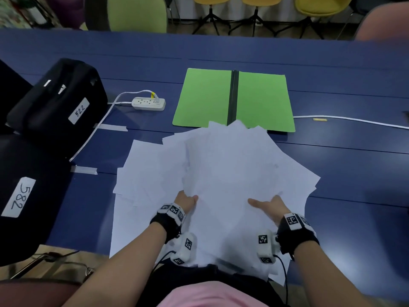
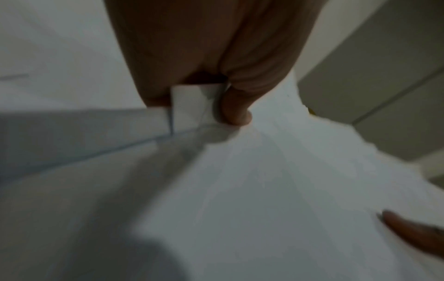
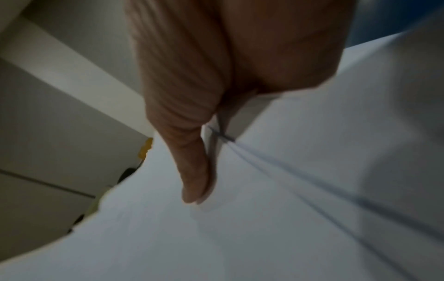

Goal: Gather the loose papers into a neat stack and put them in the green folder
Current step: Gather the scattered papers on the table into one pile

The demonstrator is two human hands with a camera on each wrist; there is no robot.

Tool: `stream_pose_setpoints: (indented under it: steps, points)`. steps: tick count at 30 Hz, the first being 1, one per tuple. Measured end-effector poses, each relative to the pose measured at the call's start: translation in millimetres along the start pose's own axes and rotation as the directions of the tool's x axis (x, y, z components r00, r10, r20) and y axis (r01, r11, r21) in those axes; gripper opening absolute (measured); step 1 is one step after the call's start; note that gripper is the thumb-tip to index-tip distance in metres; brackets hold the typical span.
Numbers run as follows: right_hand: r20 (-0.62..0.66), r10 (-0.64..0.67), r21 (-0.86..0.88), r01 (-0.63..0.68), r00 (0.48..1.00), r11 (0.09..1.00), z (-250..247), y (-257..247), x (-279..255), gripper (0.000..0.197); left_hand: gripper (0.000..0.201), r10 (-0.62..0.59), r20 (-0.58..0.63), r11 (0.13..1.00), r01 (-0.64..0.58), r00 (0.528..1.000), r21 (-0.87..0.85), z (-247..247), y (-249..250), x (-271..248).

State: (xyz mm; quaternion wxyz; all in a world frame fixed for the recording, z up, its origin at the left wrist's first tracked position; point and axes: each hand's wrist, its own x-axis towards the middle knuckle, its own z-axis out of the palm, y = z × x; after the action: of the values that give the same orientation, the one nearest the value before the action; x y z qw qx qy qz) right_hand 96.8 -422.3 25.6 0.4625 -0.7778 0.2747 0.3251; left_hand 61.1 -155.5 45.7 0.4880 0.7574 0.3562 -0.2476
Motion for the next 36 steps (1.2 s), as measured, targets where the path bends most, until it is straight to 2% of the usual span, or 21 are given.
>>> stream_pose_setpoints:
  steps: [1,4,5,6,8,9,11,12,14,16,18,20,22,25,27,29,32,34,35,36]
  points:
    - [-0.005,0.017,0.013,-0.017,1.000,1.000,-2.2,1.0,1.1,0.098,0.018,0.018,0.014,1.000,-0.018,1.000,-0.014,2.5,2.0,-1.0]
    - [-0.103,0.044,0.009,-0.043,0.994,0.999,-1.6,5.1,13.4,0.095,0.033,0.071,0.044,0.997,-0.072,0.997,0.025,6.6,3.7,-1.3]
    - [-0.160,0.058,0.002,-0.059,0.985,0.998,-0.4,5.7,14.6,0.091,0.030,0.079,0.040,0.994,-0.082,0.996,0.073,5.5,1.3,1.8]
    - [-0.203,0.077,-0.010,-0.081,0.976,0.997,0.8,7.7,15.6,0.087,0.023,0.081,0.000,0.989,-0.081,0.997,0.120,0.4,-1.7,4.7]
    - [-0.237,0.118,-0.055,-0.135,0.964,0.989,1.7,12.0,12.2,0.083,0.020,0.024,-0.157,0.990,-0.002,0.987,0.141,-17.7,-9.8,8.4]
    - [-0.244,0.127,-0.068,-0.148,0.961,0.987,1.1,14.7,11.8,0.083,0.032,-0.049,-0.252,0.987,0.085,0.966,0.134,-29.8,-16.0,10.2]
    - [-0.244,0.130,-0.074,-0.152,0.961,0.986,-1.2,19.1,12.6,0.084,0.064,-0.215,-0.422,0.952,0.285,0.881,0.111,-55.1,-28.2,7.2]
    - [-0.243,0.132,-0.071,-0.154,0.961,0.986,-2.3,20.4,13.6,0.085,0.072,-0.273,-0.468,0.927,0.361,0.841,0.106,-65.5,-34.5,3.5]
    - [-0.248,0.133,-0.084,-0.159,0.960,0.984,-2.4,19.9,13.6,0.084,0.070,-0.360,-0.489,0.893,0.445,0.794,0.065,-81.3,-44.6,-3.1]
    - [-0.255,0.137,-0.092,-0.165,0.957,0.982,0.0,16.7,11.2,0.080,0.066,-0.408,-0.493,0.890,0.455,0.768,-0.028,-89.0,-53.1,-2.6]
    - [-0.257,0.128,-0.104,-0.159,0.958,0.982,3.4,14.4,7.8,0.080,0.068,-0.396,-0.451,0.909,0.410,0.800,-0.072,-87.0,-55.1,3.1]
    - [-0.258,0.123,-0.100,-0.153,0.958,0.983,5.4,13.4,7.6,0.081,0.071,-0.341,-0.418,0.939,0.323,0.842,-0.117,-78.5,-49.8,9.0]
    - [-0.250,0.128,-0.096,-0.156,0.960,0.983,5.8,12.7,6.7,0.080,0.072,-0.276,-0.422,0.961,0.240,0.864,-0.137,-66.4,-45.7,15.0]
    - [-0.225,0.131,-0.045,-0.145,0.966,0.988,5.9,15.9,8.9,0.076,0.050,-0.158,-0.427,0.987,0.134,0.891,-0.085,-59.5,-41.6,19.3]
    - [-0.237,0.108,0.012,-0.109,0.966,0.994,6.4,18.0,13.5,0.076,0.025,-0.079,-0.446,0.997,0.057,0.892,-0.061,-65.8,-41.0,20.4]
    - [-0.259,0.080,0.035,-0.074,0.963,0.997,6.1,16.9,13.3,0.075,0.014,-0.027,-0.449,0.999,0.012,0.893,-0.036,-74.8,-42.9,21.6]
    - [-0.256,0.036,0.005,-0.036,0.966,0.999,14.2,11.1,10.0,0.075,0.026,-0.040,-0.393,0.999,0.034,0.919,-0.021,-79.0,-50.1,27.2]
    - [-0.240,0.013,-0.036,-0.022,0.971,0.999,24.4,5.7,6.8,0.077,0.020,-0.055,-0.335,0.998,0.064,0.941,0.018,-73.0,-53.4,27.1]
    - [-0.221,-0.008,-0.061,-0.005,0.975,0.998,30.5,2.4,4.2,0.078,0.008,-0.052,-0.308,0.997,0.067,0.950,0.039,-69.9,-54.2,24.9]
    - [-0.206,-0.036,-0.079,0.020,0.978,0.997,36.1,-2.3,0.8,0.079,0.015,-0.050,-0.294,0.997,0.066,0.954,0.044,-66.6,-54.1,22.8]
